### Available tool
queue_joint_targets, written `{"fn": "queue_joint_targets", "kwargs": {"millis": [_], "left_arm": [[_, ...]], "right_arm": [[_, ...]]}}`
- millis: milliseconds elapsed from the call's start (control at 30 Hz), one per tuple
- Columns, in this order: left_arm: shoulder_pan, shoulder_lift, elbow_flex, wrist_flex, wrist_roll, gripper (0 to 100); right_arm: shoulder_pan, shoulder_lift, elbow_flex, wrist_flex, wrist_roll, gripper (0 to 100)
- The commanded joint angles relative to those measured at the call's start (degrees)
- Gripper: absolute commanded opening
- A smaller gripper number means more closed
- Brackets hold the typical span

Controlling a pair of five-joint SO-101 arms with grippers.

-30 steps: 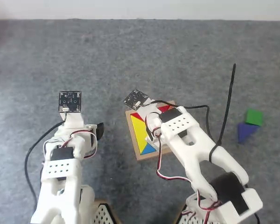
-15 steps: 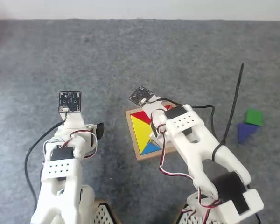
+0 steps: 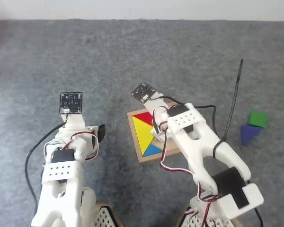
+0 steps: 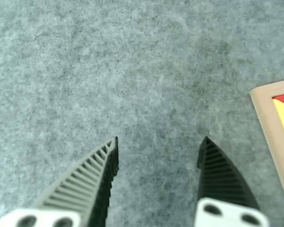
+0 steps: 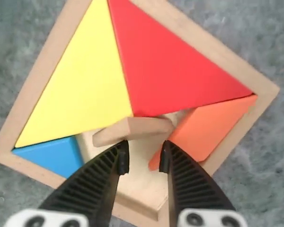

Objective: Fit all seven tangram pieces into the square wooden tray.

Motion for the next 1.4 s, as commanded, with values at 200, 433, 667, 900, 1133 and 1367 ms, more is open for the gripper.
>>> {"fn": "queue_joint_targets", "kwargs": {"millis": [200,433,667,900,1133,1367], "left_arm": [[-0.2,-0.7,-0.3,-1.1,-0.5,27],[-0.2,-0.7,-0.3,-1.1,-0.5,27],[-0.2,-0.7,-0.3,-1.1,-0.5,27],[-0.2,-0.7,-0.3,-1.1,-0.5,27],[-0.2,-0.7,-0.3,-1.1,-0.5,27],[-0.2,-0.7,-0.3,-1.1,-0.5,27]], "right_arm": [[0.7,-3.7,-5.6,4.5,0.5,11.8],[-3.6,-12.6,-4.5,5.2,-1.4,11.8],[-8.7,-8.0,-0.2,2.4,-1.4,11.8],[-10.4,-3.0,1.8,-0.3,-1.7,11.8],[-5.9,0.2,1.5,-0.4,-1.3,11.8],[-4.1,0.0,1.2,0.0,-1.2,11.8]]}}
